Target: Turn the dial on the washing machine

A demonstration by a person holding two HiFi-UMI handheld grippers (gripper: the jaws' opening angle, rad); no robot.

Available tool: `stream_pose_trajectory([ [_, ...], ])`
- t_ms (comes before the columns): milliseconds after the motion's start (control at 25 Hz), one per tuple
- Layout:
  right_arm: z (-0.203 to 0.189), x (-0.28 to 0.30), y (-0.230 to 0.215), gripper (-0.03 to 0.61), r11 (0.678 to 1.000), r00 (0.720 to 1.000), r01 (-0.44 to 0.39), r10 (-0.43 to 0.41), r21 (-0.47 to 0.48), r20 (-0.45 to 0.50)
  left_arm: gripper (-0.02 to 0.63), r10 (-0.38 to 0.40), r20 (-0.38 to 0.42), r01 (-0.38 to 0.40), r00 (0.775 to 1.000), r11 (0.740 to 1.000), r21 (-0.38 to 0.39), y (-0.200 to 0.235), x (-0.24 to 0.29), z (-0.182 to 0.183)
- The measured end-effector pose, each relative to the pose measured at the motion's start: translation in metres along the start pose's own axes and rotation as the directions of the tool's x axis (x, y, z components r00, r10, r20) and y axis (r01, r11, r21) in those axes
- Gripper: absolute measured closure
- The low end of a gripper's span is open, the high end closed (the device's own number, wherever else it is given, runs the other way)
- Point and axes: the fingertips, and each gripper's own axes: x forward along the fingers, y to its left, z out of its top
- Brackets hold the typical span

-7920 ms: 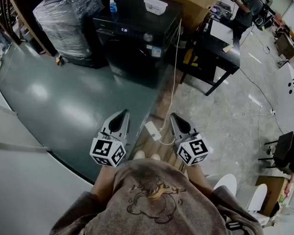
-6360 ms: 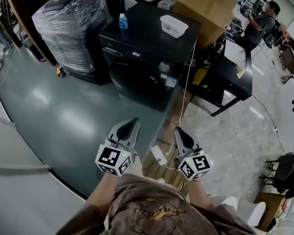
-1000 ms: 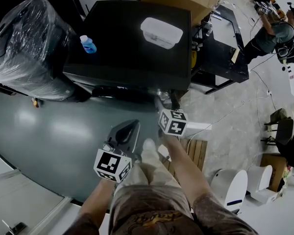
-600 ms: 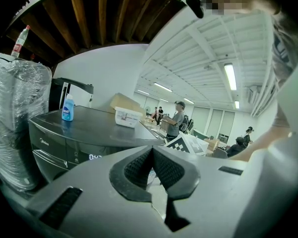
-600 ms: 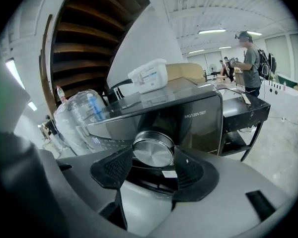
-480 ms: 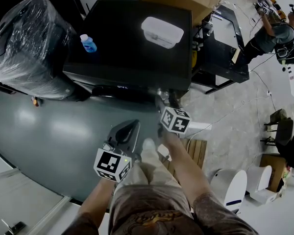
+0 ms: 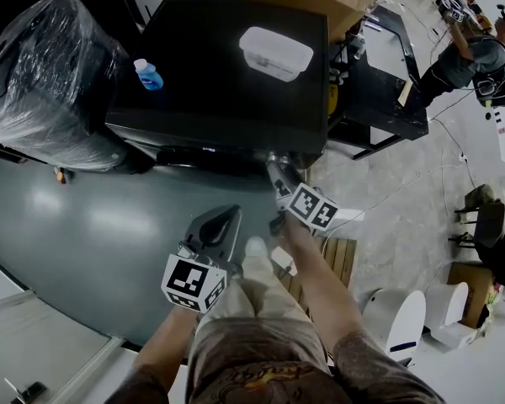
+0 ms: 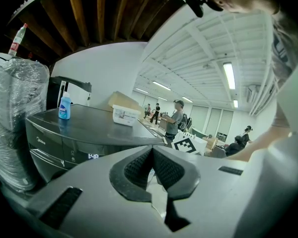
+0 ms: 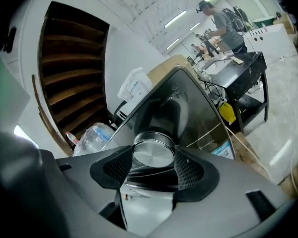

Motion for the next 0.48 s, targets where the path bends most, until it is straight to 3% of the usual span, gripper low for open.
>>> stream_pose_trajectory([
  [200,0.0015,-0.0012,-0.0017,0.322,0.989,0.998,-0.055,0.049,0.134,0.047,0.621,0.002,-0.003,-0.002,1.000,1.000,0.000,-0.0007,0.0002,0.0007],
  [480,-0.0002,-0.0017,-0.0065,0.322,0.942,0.989,-0.130,0.100,0.309,0.111,0.621,0.003,-0.007,-0.003,1.000,1.000,0.000,-0.0027,0.0012,-0.0015],
])
